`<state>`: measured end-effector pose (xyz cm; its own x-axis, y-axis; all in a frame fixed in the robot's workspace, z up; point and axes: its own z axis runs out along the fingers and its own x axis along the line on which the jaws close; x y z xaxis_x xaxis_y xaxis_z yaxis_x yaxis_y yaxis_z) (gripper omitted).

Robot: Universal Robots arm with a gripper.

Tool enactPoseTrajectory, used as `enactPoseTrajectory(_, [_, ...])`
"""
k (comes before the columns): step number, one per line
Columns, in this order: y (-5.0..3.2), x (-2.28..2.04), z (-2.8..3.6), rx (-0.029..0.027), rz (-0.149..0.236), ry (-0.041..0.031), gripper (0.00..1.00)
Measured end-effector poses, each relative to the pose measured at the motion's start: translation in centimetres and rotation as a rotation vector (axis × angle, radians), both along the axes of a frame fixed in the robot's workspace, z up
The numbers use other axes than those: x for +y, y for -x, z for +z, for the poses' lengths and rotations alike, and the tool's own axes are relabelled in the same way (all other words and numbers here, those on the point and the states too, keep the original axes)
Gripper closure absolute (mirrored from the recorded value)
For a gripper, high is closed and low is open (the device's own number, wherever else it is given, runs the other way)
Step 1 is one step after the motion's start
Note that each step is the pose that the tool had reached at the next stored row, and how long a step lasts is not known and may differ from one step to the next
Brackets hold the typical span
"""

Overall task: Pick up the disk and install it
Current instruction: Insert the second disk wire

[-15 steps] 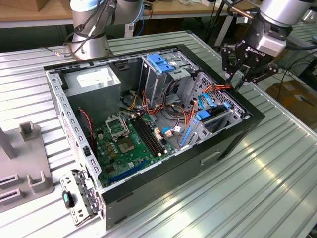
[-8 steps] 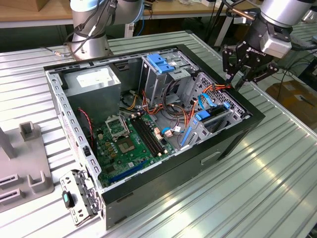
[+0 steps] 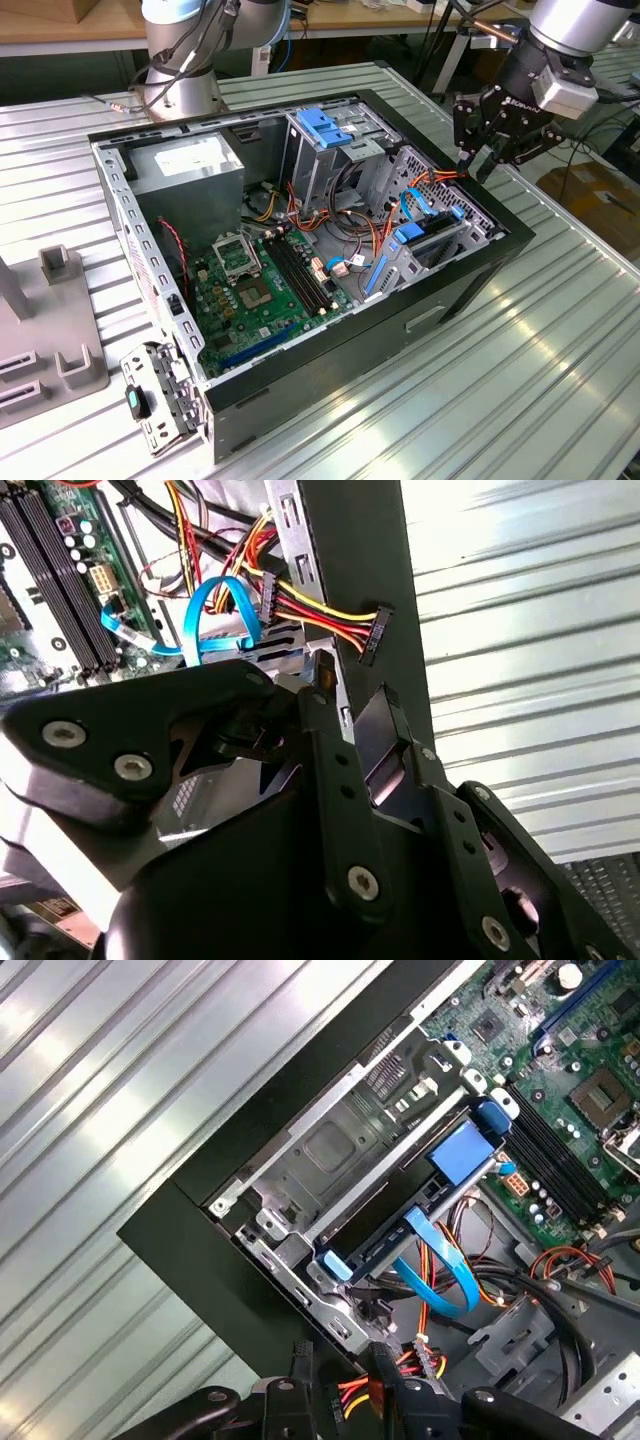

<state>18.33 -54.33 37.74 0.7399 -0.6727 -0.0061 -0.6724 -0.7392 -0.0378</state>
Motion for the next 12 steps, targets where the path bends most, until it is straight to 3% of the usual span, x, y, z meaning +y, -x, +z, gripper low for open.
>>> enactPoseTrajectory(5, [-0.01,0.0,-0.08,-0.0033,0.098,0.0,0.64])
enactPoseTrajectory(8, [-0.01,0.0,-0.11,-0.0082,0.167,0.0,0.64])
enactPoseTrajectory(11, [0.0,0.01,-0.15,-0.0152,0.219,0.0001,0.64])
enactPoseTrajectory(12, [0.0,0.0,-0.2,-0.0231,0.245,0.0008,0.64])
